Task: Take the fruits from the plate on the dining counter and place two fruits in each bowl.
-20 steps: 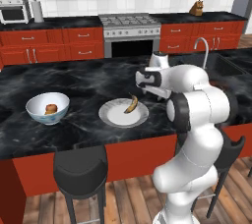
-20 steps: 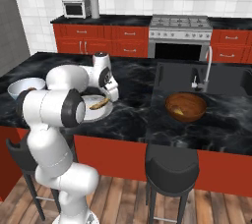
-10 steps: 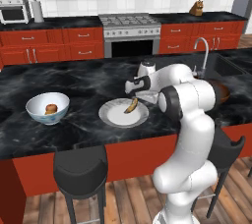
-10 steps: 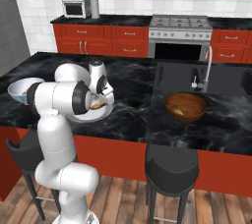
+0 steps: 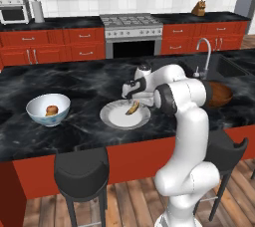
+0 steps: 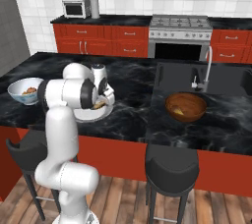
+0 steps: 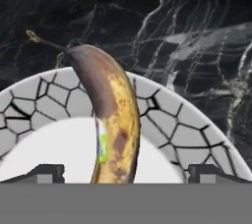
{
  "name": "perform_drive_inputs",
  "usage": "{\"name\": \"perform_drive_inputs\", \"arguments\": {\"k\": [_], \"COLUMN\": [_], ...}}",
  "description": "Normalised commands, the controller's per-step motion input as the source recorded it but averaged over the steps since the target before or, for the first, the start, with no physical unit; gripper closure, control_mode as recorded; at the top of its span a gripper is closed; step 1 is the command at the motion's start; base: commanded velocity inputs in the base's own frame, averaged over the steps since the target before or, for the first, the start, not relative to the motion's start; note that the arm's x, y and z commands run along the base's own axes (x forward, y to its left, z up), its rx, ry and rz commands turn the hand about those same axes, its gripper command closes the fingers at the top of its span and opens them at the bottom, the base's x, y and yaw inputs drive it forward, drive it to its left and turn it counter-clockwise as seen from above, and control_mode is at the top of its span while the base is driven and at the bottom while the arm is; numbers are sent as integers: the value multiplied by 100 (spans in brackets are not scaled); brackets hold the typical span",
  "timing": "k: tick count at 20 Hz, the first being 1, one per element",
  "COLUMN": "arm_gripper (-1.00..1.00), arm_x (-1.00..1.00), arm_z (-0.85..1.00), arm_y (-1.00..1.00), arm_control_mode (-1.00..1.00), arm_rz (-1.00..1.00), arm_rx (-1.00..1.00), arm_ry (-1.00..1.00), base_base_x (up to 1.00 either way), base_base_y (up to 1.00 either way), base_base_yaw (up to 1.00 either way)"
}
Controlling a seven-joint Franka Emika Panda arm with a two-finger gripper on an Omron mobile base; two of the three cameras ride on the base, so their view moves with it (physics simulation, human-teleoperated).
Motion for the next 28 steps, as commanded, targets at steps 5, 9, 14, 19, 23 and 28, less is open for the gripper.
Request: {"name": "perform_drive_inputs", "arguments": {"k": [5, 9, 14, 19, 23, 28], "arm_gripper": [-100, -100, 100, 100, 100, 100], "arm_x": [13, 16, 14, 0, -7, -26], "arm_z": [-31, -27, -20, -4, 8, 68], "arm_y": [0, 0, 0, 0, -8, -37], "arm_control_mode": [-100, -100, -100, -100, -100, -100], "arm_rz": [0, 0, 0, 0, 0, 3], "arm_rx": [0, 0, 0, 0, 0, 0], "arm_ry": [1, 1, 2, 16, 12, 0], "base_base_x": [0, 0, 0, 0, 0, 0], "base_base_y": [0, 0, 0, 0, 0, 0], "base_base_yaw": [0, 0, 0, 0, 0, 0]}}
